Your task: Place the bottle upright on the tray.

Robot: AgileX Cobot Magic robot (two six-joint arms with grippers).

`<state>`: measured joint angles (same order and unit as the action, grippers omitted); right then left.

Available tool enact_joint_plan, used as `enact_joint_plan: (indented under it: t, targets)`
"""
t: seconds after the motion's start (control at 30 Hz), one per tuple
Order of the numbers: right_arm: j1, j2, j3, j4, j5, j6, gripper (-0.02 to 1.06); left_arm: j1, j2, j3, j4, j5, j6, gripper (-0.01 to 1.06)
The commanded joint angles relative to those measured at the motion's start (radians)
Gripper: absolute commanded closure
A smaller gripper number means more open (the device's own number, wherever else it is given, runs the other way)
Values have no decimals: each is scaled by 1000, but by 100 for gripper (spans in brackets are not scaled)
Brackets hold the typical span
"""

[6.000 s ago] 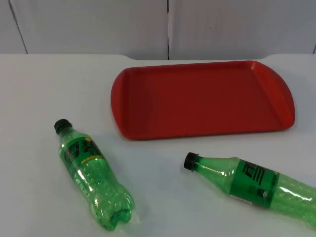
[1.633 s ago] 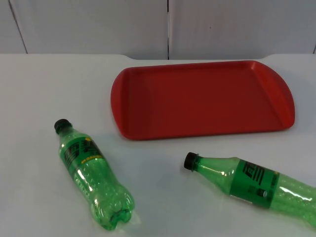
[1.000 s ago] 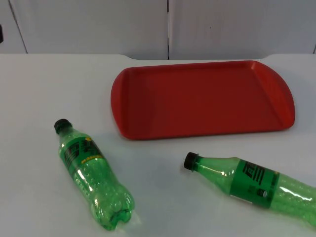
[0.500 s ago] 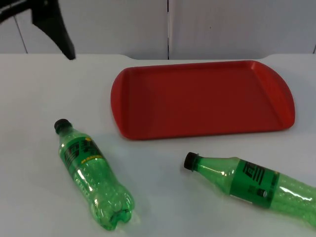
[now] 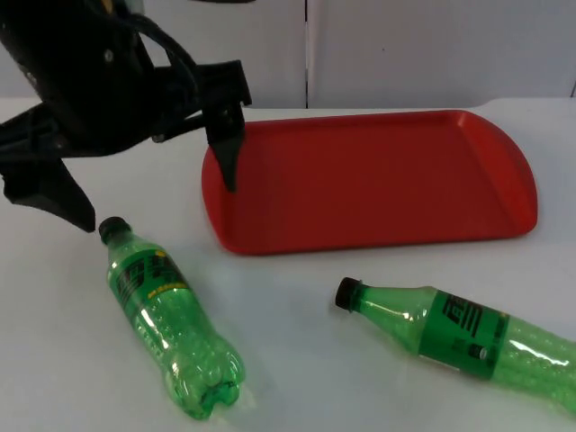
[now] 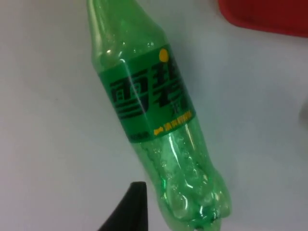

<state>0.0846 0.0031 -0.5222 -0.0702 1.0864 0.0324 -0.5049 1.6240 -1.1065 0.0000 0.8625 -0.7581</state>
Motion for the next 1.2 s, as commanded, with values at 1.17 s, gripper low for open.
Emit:
enact_joint_plan:
  t: [1.17]
  targets:
    - [-2,-3,7,-3,-11,1,-1,123,261,-4,0,-210,-136,0]
